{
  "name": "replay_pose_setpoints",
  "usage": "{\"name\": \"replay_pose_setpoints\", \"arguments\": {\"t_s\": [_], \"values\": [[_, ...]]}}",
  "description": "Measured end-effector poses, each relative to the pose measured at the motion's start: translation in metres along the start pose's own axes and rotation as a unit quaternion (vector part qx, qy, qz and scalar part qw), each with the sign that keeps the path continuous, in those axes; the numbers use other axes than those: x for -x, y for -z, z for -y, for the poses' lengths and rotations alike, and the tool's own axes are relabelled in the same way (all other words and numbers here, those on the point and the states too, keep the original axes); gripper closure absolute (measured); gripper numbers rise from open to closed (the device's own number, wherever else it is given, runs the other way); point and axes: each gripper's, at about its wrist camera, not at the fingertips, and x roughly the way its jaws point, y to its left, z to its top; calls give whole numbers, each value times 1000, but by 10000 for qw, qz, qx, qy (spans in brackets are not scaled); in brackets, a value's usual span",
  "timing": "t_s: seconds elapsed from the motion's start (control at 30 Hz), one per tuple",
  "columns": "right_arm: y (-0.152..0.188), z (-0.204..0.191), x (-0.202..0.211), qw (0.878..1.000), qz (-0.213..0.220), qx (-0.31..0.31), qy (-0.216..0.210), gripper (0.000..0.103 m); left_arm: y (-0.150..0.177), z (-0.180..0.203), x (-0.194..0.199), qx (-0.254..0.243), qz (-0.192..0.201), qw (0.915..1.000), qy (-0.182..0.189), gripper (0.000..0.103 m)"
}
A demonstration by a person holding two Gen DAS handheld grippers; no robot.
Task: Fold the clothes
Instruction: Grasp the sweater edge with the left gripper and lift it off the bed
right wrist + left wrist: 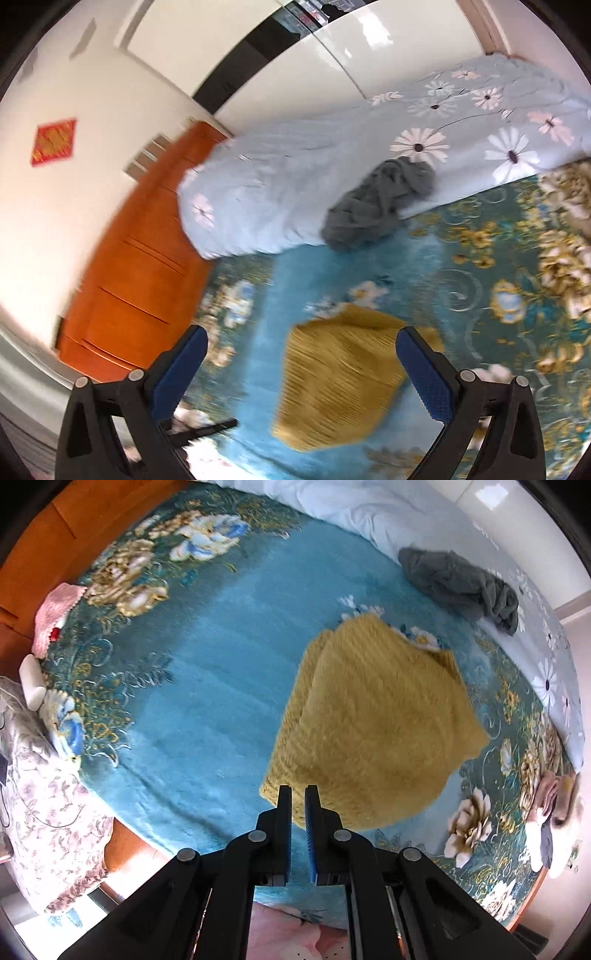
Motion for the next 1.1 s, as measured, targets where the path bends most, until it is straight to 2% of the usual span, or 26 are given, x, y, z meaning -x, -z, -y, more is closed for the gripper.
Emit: {"name": "replay_pose_setpoints", "arguments": {"t_s": [0.17,0.23,0.27,0.47,0.53,0.7,0.87,0.97,1.03,1.1], "values": [[-18,-22,4,9990,256,-22,-360,0,0,-7,21,92,280,9995,63,96],[-23,-39,14,9983,408,302,-289,0,-2,-8,21,98,345,9993,99,97],[-27,-52,19,9965,621,533,-186,0,-4,-9,21,65,364,9992,122,96],[-36,-120,50,9693,1978,1457,-79,0,-29,-15,21,-85,473,9987,194,97],[-41,-136,48,9611,2186,1677,-190,0,-42,-20,19,-78,497,9985,226,96],[-57,-142,-1,9792,1624,1193,-231,0,-77,-24,-1,-88,270,9990,343,96],[-55,-130,-68,9917,608,1023,477,0,-115,-5,-43,-101,-242,9972,696,95],[-48,-104,-78,9935,191,741,848,0,-141,19,-70,-94,-553,9931,1028,91],[-42,-84,-78,9925,-28,525,1101,0,-155,46,-82,-335,-610,9906,1181,87],[-36,-64,-79,9900,-246,308,1353,0,-169,91,-92,-996,-578,9850,1286,80]]}}
